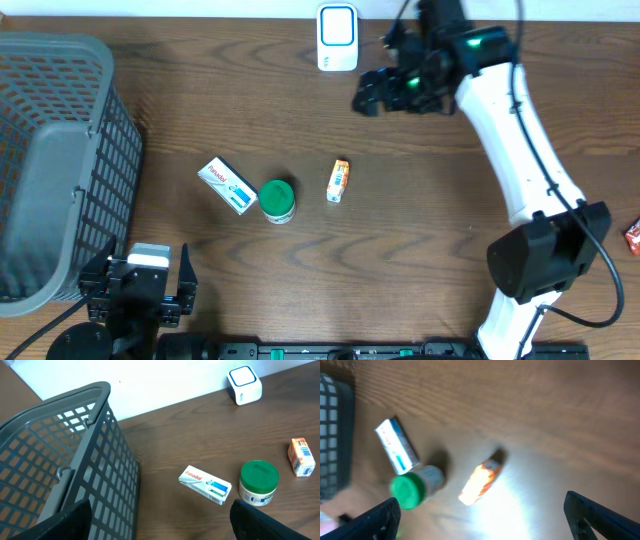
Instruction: Scan the item barcode
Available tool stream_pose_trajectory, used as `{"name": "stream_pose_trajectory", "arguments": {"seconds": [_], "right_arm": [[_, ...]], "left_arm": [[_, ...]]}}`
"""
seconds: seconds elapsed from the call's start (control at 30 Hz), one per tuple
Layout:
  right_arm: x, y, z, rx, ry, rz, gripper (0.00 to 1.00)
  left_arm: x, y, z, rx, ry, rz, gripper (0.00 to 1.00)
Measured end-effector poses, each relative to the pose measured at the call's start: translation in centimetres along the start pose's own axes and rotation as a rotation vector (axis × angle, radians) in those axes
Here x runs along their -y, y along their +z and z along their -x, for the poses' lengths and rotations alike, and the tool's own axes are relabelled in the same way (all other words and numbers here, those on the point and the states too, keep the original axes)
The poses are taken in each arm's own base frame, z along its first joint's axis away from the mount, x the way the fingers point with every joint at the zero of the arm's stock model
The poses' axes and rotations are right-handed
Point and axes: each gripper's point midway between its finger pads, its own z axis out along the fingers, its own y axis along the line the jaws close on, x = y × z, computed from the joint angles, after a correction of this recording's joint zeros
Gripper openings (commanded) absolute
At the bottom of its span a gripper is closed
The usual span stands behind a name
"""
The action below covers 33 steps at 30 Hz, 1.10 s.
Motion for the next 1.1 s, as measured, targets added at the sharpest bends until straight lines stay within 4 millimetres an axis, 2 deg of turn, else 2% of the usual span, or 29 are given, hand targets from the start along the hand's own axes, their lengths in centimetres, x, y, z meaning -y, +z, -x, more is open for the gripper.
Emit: {"name": "stream_pose_trajectory", "arguments": {"seconds": [0.07,0.17,0.23,0.33,0.4,0.53,0.57,0.77,0.83,0.97,1.1], "right_arm": [[-0.9,0.3,-0.6,-0.020,0.057,0.002,0.99],[-1.1,0.5,-1.3,-0.039,0.120,-0.014,0.99],[-1.3,0.7,-1.3,-0.038,0.103,-0.022,0.99],[-2.2,1.1,-1.5,-0.041,-0.101,-0.021,0.99],[-2.7,1.8,-2.7,-0.082,-0.261,-0.020,0.99],[-2.5,5.1,-6.6,-0.206,-0.521,-0.002,0.99],[-2.0,6.8,-8.3,-0.252,-0.574,0.008,0.99],[0.0,10.8,-11.8,-0.330,-0.629,0.045,0.99],[0.2,11.2,-12.2,-0.336,-0.639,0.055,0.99],[-0.1,11.4,-11.8,-0.311,-0.682,0.073,0.99],[-0.1,11.9,-10.3,-0.250,-0.738,0.039,0.99]], "left_arm": [[0.0,0.0,0.0,0.000,0.000,0.000,0.86],[0.0,0.0,0.0,0.000,0.000,0.000,0.86],[0.0,0.0,0.0,0.000,0.000,0.000,0.86],[0.0,0.0,0.0,0.000,0.000,0.000,0.86],[0.0,0.0,0.0,0.000,0.000,0.000,0.87],[0.0,0.0,0.0,0.000,0.000,0.000,0.86],[0.0,0.0,0.0,0.000,0.000,0.000,0.86],[0.0,0.0,0.0,0.000,0.000,0.000,0.86],[0.0,0.0,0.0,0.000,0.000,0.000,0.86],[0.0,0.0,0.0,0.000,0.000,0.000,0.86],[0.0,0.0,0.0,0.000,0.000,0.000,0.87]]}}
